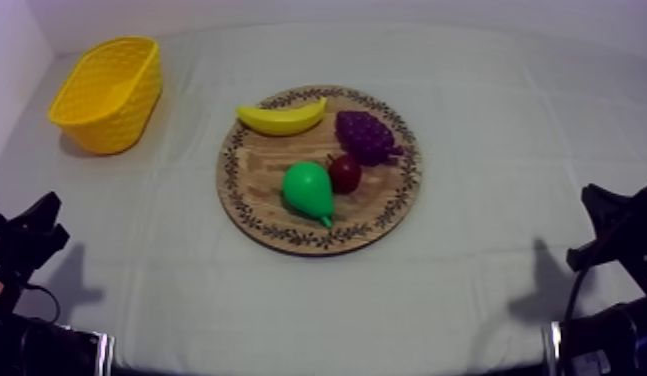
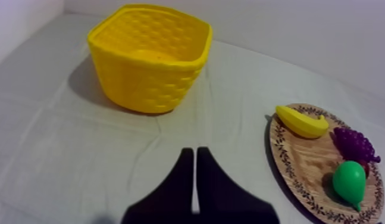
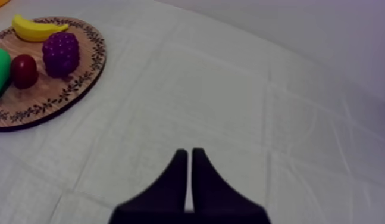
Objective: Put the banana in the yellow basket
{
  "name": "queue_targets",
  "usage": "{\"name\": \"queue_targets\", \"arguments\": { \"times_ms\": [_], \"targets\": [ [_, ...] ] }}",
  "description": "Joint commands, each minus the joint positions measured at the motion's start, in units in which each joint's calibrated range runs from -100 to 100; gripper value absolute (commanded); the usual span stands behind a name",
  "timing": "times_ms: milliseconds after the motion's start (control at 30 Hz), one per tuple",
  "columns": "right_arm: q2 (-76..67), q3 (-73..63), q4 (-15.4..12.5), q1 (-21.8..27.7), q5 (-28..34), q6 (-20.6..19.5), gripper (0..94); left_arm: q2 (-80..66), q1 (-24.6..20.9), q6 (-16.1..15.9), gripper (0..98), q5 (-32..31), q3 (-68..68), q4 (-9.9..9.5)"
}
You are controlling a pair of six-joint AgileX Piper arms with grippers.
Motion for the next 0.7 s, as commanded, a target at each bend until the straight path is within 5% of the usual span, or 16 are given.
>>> {"name": "queue_targets", "arguments": {
  "times_ms": [0, 667],
  "targets": [
    [0.0, 0.0, 0.0, 0.0, 0.0, 0.0, 0.6, 0.0, 0.0, 0.0, 0.1, 0.0, 0.0, -0.01],
    [0.0, 0.0, 0.0, 0.0, 0.0, 0.0, 0.6, 5.2, 1.5, -0.7, 0.1, -4.4, -4.2, 0.23]
  ]
}}
